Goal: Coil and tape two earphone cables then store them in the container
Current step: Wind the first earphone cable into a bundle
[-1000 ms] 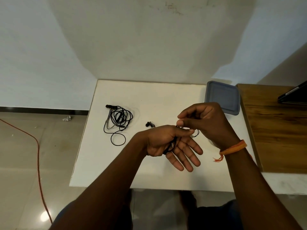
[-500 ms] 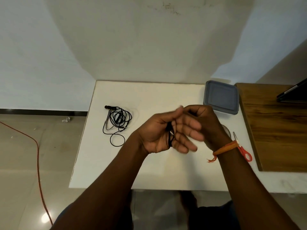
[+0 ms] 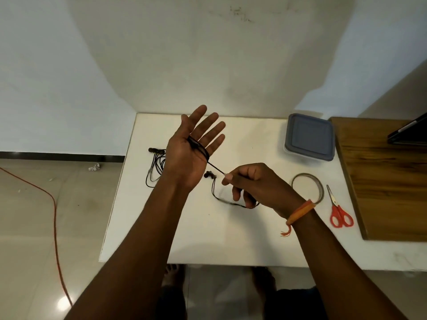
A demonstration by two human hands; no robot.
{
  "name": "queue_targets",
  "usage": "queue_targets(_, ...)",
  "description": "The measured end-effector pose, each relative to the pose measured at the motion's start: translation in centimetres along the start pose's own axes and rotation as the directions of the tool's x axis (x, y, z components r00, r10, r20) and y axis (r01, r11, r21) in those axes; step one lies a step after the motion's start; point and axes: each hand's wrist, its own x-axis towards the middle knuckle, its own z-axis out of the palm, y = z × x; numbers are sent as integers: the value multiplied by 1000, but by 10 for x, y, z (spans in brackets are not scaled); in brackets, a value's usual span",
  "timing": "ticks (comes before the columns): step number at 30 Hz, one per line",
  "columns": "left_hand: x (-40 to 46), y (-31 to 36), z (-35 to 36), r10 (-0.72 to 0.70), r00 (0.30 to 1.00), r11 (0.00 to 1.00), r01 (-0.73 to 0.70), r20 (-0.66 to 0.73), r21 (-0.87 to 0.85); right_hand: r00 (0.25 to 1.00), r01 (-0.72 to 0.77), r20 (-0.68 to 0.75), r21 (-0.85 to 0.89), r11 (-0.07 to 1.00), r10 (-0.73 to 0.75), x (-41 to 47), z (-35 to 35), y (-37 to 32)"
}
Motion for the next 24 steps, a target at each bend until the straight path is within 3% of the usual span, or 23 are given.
queue_targets(3, 4, -5, -4, 82, 989, 949, -40, -121, 313, 1000, 9, 11, -29, 1000, -9, -3, -9, -4)
queue_targets(6, -1, -15, -1, 165, 981, 754, -55, -107, 655, 1000, 25, 10, -49, 998, -25, -8, -20, -10)
queue_targets(11, -11, -26, 10, -19, 1000, 658, 29, -21, 753, 993, 107, -52, 64, 992, -104, -13, -31, -17)
queue_targets(13, -15, -30, 15, -156, 987, 602, 68, 34, 796, 985, 156, -86, 70, 985, -150, -14, -33, -18)
queue_targets(15, -20, -32, 20, -338, 937, 572, 126, 93, 810, 975, 189, -127, 53, 981, -181, -14, -35, -17)
queue_targets(19, -27, -30, 28, -638, 755, 544, 302, 152, 783, 955, 233, -194, 23, 972, -224, -15, -39, -14)
queue_targets(24, -28, -25, 27, -761, 597, 520, 327, 254, 789, 925, 297, -256, 24, 955, -281, -15, -42, -11)
